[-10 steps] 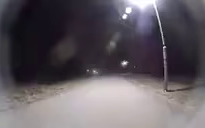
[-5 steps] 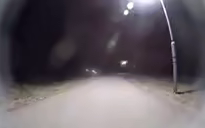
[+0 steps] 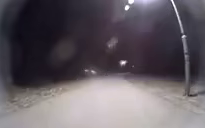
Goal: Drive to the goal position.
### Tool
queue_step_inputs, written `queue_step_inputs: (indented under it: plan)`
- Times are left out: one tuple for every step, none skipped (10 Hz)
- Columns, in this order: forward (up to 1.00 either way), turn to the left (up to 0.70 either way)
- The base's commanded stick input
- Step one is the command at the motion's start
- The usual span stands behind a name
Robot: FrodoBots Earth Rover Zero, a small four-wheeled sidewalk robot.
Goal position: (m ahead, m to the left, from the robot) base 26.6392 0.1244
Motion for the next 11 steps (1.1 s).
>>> queue_step_inputs:
  plan:
    - [1.0, -0.03]
    - [1.0, 0.0]
    - [1.0, 0.0]
    - [1.0, 0.0]
    - [1.0, 0.0]
    - [1.0, -0.04]
    - [1.0, -0.25]
    - [1.0, -0.38]
    - [1.0, -0.27]
    - [1.0, -0.03]
    - [1.0, 0.0]
